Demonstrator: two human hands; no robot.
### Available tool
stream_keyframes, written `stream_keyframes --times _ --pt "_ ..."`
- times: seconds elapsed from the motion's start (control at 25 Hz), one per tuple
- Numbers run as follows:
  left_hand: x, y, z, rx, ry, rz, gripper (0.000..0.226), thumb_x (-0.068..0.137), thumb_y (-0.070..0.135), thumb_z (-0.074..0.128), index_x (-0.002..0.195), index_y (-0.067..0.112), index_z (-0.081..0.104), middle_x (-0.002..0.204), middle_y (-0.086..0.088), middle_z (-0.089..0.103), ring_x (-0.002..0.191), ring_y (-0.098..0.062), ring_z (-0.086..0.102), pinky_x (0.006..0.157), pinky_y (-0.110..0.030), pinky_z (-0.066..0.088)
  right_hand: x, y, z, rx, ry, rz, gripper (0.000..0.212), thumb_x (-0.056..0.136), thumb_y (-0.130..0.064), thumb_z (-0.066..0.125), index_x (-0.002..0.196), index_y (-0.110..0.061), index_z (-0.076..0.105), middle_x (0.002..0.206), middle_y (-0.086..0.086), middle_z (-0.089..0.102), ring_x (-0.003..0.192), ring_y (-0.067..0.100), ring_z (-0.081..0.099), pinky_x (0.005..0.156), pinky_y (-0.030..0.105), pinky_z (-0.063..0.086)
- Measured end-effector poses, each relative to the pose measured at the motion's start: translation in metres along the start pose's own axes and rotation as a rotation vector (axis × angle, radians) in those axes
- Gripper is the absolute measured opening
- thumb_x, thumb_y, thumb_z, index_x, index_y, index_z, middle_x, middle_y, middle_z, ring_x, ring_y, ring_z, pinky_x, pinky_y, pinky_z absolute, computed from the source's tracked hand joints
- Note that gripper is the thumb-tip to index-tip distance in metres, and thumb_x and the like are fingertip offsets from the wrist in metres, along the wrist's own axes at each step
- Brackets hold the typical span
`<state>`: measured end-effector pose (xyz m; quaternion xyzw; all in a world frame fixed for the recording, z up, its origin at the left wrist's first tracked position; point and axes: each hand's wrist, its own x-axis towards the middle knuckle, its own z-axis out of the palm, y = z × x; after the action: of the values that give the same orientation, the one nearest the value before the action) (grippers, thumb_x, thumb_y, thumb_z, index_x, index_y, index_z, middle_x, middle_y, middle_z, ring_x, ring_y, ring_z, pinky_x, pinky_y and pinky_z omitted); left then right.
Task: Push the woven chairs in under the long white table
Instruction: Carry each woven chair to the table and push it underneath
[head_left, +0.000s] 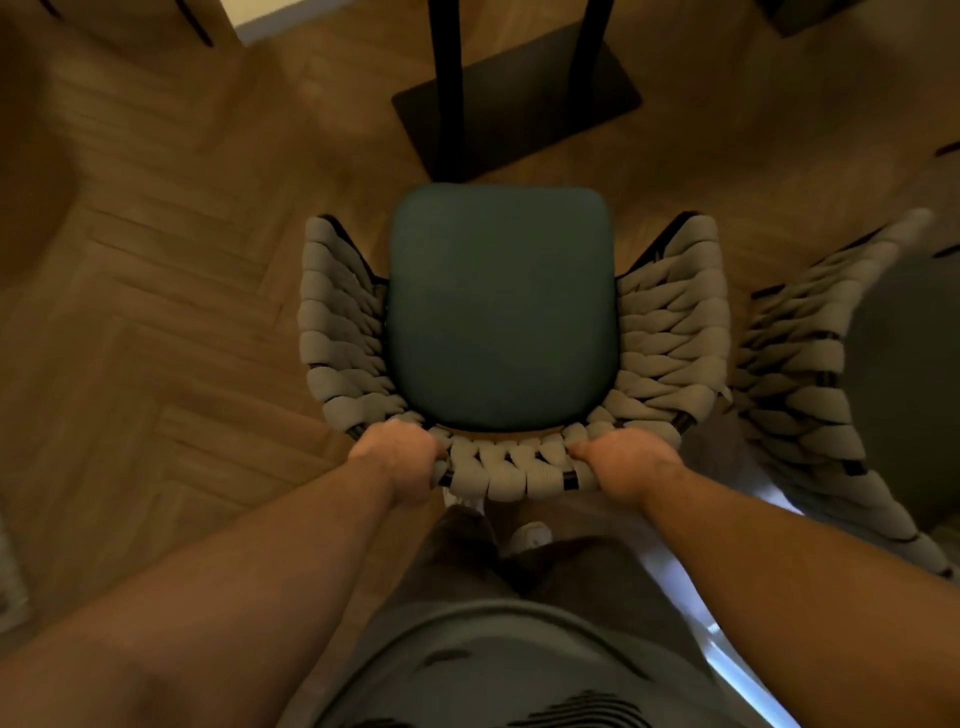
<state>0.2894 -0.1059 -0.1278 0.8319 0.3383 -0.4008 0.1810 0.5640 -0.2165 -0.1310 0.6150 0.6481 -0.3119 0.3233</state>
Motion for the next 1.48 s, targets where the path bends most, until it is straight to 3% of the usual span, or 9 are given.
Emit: stream_keyframes --times 0.16,0.28,0.52,0.72,0.84,1.0,1.08,1.24,1.48 --pt "0.016 0.028 -0.022 -0.056 -0.055 -0.030 0.037 0.091 0.028 0.065 0.127 0.034 0.065 0.104 0.002 0.066 0.090 -0.019 0.061 0.080 -0.036 0.054 0.015 0.046 -0.008 -0.045 -0.061 -0.030 0.065 0.089 -0.026 0.077 0.146 -0.039 0.047 0.135 0.005 0.059 0.122 0.030 0.061 0.102 0.049 0.054" --pt "0.035 0.051 -0.041 -0.135 -0.094 -0.085 0.033 0.090 0.027 0.067 0.123 0.033 0.066 0.104 0.001 0.065 0.091 -0.019 0.060 0.083 -0.037 0.055 0.030 0.087 -0.025 -0.130 -0.083 -0.097 0.069 0.093 -0.025 0.072 0.154 -0.036 0.041 0.141 0.008 0.056 0.125 0.032 0.058 0.102 0.048 0.053" --pt "0.067 0.093 -0.083 -0.310 -0.131 -0.181 0.041 0.090 0.035 0.070 0.131 0.039 0.062 0.106 0.002 0.064 0.094 -0.020 0.061 0.085 -0.038 0.055 0.057 0.166 -0.068 -0.320 0.055 -0.230 0.044 0.101 -0.021 0.056 0.143 -0.031 0.051 0.131 0.006 0.064 0.118 0.029 0.060 0.095 0.043 0.049" --pt "0.086 0.100 -0.113 -0.364 -0.071 -0.172 0.046 0.095 0.034 0.063 0.139 0.042 0.055 0.119 0.001 0.066 0.107 -0.022 0.064 0.093 -0.041 0.055 0.086 0.202 -0.106 -0.369 0.091 -0.222 0.041 0.102 -0.021 0.053 0.142 -0.028 0.054 0.136 0.006 0.062 0.124 0.028 0.058 0.099 0.040 0.047" --pt "0.091 0.086 -0.120 -0.333 -0.021 -0.153 0.038 0.096 0.037 0.059 0.134 0.038 0.059 0.120 0.004 0.069 0.109 -0.021 0.064 0.098 -0.041 0.051 0.095 0.216 -0.109 -0.383 0.066 -0.190 0.035 0.104 -0.023 0.054 0.138 -0.028 0.058 0.133 0.004 0.063 0.121 0.026 0.060 0.099 0.041 0.047" --pt "0.104 0.066 -0.127 -0.200 0.011 -0.160 0.029 0.101 0.031 0.053 0.127 0.037 0.063 0.120 0.005 0.069 0.116 -0.021 0.062 0.119 -0.049 0.029 0.104 0.215 -0.113 -0.331 0.051 -0.137 0.037 0.104 -0.022 0.054 0.140 -0.031 0.058 0.131 0.001 0.066 0.119 0.025 0.061 0.101 0.042 0.049" --pt "0.113 0.050 -0.133 -0.139 0.037 -0.185 0.030 0.102 0.025 0.050 0.125 0.037 0.065 0.119 0.003 0.070 0.114 -0.022 0.063 0.115 -0.047 0.036 0.109 0.211 -0.118 -0.300 0.094 -0.143 0.039 0.104 -0.023 0.054 0.141 -0.033 0.057 0.133 0.000 0.065 0.120 0.025 0.060 0.103 0.042 0.047" --pt "0.124 0.026 -0.144 -0.142 0.033 -0.240 0.029 0.103 0.025 0.050 0.124 0.036 0.068 0.115 0.002 0.070 0.104 -0.021 0.066 0.087 -0.037 0.052 0.123 0.209 -0.135 -0.291 0.123 -0.169 0.041 0.103 -0.022 0.053 0.141 -0.035 0.056 0.134 -0.001 0.065 0.122 0.026 0.057 0.104 0.043 0.044" --pt "0.137 0.034 -0.160 -0.248 -0.010 -0.296 0.027 0.104 0.025 0.053 0.126 0.034 0.066 0.108 0.003 0.067 0.096 -0.018 0.064 0.083 -0.035 0.053 0.144 0.225 -0.166 -0.357 0.157 -0.226 0.033 0.103 -0.018 0.051 0.132 -0.031 0.061 0.127 -0.002 0.068 0.115 0.024 0.062 0.099 0.041 0.047"
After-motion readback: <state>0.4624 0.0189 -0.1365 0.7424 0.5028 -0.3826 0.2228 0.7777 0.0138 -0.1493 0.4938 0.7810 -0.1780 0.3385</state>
